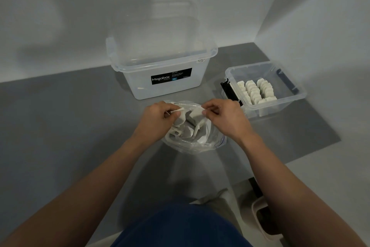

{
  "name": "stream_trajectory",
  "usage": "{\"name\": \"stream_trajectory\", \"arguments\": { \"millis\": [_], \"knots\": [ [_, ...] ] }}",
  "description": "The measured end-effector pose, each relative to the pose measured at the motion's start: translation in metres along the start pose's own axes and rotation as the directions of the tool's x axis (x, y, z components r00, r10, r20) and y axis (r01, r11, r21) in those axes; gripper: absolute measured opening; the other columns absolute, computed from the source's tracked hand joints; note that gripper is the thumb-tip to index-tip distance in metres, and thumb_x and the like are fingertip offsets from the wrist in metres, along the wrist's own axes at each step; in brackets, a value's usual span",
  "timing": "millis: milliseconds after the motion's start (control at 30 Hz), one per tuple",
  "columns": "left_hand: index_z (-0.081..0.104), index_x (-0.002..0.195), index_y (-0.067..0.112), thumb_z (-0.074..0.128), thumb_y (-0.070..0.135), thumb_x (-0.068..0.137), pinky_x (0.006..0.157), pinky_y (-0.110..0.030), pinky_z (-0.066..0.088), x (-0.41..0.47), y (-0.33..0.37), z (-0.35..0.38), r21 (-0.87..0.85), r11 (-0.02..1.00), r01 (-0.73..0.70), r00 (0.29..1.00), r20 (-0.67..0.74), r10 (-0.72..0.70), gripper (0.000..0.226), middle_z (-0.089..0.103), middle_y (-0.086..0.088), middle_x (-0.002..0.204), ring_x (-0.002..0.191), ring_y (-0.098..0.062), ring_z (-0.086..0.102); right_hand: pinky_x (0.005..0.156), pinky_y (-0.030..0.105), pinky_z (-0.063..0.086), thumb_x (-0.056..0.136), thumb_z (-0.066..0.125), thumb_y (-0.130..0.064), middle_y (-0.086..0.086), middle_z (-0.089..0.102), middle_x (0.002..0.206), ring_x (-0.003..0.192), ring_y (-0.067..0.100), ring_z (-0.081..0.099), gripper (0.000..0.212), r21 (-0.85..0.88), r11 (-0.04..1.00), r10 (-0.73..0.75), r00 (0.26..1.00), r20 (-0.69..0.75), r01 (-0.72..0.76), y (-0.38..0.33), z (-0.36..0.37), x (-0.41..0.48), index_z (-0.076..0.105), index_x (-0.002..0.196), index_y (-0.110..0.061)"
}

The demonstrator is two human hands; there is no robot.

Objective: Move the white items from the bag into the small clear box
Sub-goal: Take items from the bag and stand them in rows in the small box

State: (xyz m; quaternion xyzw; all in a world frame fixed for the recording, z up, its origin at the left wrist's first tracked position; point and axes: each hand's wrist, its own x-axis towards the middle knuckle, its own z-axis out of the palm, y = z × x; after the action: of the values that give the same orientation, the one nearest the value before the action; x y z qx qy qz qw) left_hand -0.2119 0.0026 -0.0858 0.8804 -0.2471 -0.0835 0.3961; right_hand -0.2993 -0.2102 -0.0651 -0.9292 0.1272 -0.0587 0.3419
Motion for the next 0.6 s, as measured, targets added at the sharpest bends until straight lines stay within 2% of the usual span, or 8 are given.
{"name": "stream_trajectory", "arguments": {
  "millis": [100, 167, 233, 300, 400, 500, 533, 600],
  "knots": [
    [0.077, 0.114, 0.026, 0.065, 0.026, 0.098, 0.088, -0.032, 0.052, 0.003, 0.000, 0.000, -0.014, 1.000, 0.002, 1.000, 0.005, -0.002, 0.020, 0.070, 0.004, 0.100, 0.091, -0.014, 0.065, 0.087, 0.023, 0.054, 0.095, 0.070, -0.021, -0.007, 0.077, 0.098, 0.091, 0.008, 0.070, 0.014, -0.101, 0.987, -0.130, 0.991, -0.013, 0.128, -0.002, -0.008, 0.002, 0.080, 0.104, -0.020],
    [0.078, 0.112, 0.027, 0.067, 0.025, 0.096, 0.088, -0.032, 0.053, 0.003, 0.001, -0.001, -0.020, 1.000, 0.006, 1.000, 0.005, -0.005, 0.019, 0.071, 0.006, 0.099, 0.090, -0.011, 0.065, 0.087, 0.036, 0.056, 0.096, 0.067, -0.022, -0.004, 0.074, 0.103, 0.095, 0.017, 0.069, 0.016, -0.243, 0.938, -0.240, 0.969, 0.053, 0.246, -0.003, -0.009, 0.004, 0.079, 0.106, -0.021],
    [0.079, 0.106, 0.027, 0.073, 0.025, 0.092, 0.088, -0.030, 0.056, 0.004, 0.004, -0.001, -0.065, 0.997, 0.036, 0.999, -0.010, -0.037, 0.015, 0.073, 0.012, 0.093, 0.086, -0.005, 0.067, 0.081, 0.045, 0.057, 0.097, 0.064, -0.025, -0.005, 0.071, 0.104, 0.096, 0.021, 0.068, 0.017, -0.298, 0.914, -0.260, 0.961, 0.091, 0.275, -0.002, -0.009, 0.005, 0.078, 0.107, -0.024],
    [0.079, 0.098, 0.027, 0.078, 0.027, 0.087, 0.084, -0.028, 0.058, 0.006, 0.009, 0.000, -0.128, 0.990, 0.065, 0.997, -0.032, -0.070, 0.011, 0.074, 0.015, 0.086, 0.078, 0.001, 0.068, 0.077, 0.046, 0.057, 0.098, 0.062, -0.029, -0.006, 0.069, 0.105, 0.097, 0.022, 0.067, 0.018, -0.330, 0.903, -0.252, 0.962, 0.107, 0.274, -0.003, -0.013, 0.005, 0.077, 0.109, -0.027],
    [0.079, 0.095, 0.029, 0.079, 0.028, 0.087, 0.081, -0.026, 0.058, 0.007, 0.016, 0.003, -0.161, 0.986, 0.046, 0.997, -0.050, -0.055, 0.009, 0.075, 0.017, 0.084, 0.077, 0.000, 0.068, 0.079, 0.037, 0.056, 0.097, 0.063, -0.026, -0.007, 0.069, 0.099, 0.092, 0.016, 0.066, 0.017, -0.283, 0.913, -0.303, 0.953, 0.005, 0.292, -0.002, -0.026, 0.004, 0.078, 0.105, -0.024],
    [0.079, 0.099, 0.030, 0.075, 0.028, 0.090, 0.081, -0.024, 0.056, 0.009, 0.025, 0.007, -0.168, 0.986, -0.010, 0.999, -0.038, 0.004, 0.010, 0.075, 0.017, 0.090, 0.079, 0.000, 0.067, 0.079, 0.008, 0.042, 0.093, 0.070, -0.015, -0.006, 0.070, 0.092, 0.082, 0.005, 0.060, 0.012, -0.186, 0.940, -0.309, 0.944, -0.117, 0.285, 0.001, -0.053, 0.001, 0.080, 0.100, -0.017],
    [0.079, 0.100, 0.030, 0.074, 0.028, 0.091, 0.081, -0.022, 0.055, 0.010, 0.029, 0.008, -0.167, 0.986, -0.026, 0.999, -0.033, 0.021, 0.011, 0.075, 0.017, 0.092, 0.082, 0.001, 0.067, 0.078, 0.007, 0.041, 0.093, 0.071, -0.014, -0.006, 0.070, 0.091, 0.081, 0.005, 0.060, 0.011, -0.176, 0.944, -0.305, 0.942, -0.141, 0.280, 0.003, -0.064, 0.001, 0.080, 0.099, -0.016],
    [0.078, 0.100, 0.031, 0.073, 0.027, 0.092, 0.080, -0.015, 0.052, 0.014, 0.039, 0.011, -0.159, 0.986, -0.050, 0.998, -0.036, 0.045, 0.010, 0.074, 0.015, 0.096, 0.087, 0.003, 0.066, 0.078, 0.012, 0.046, 0.093, 0.072, -0.017, -0.007, 0.070, 0.093, 0.078, 0.006, 0.062, 0.011, -0.142, 0.956, -0.283, 0.934, -0.218, 0.256, 0.013, -0.087, 0.003, 0.080, 0.101, -0.018]
  ]
}}
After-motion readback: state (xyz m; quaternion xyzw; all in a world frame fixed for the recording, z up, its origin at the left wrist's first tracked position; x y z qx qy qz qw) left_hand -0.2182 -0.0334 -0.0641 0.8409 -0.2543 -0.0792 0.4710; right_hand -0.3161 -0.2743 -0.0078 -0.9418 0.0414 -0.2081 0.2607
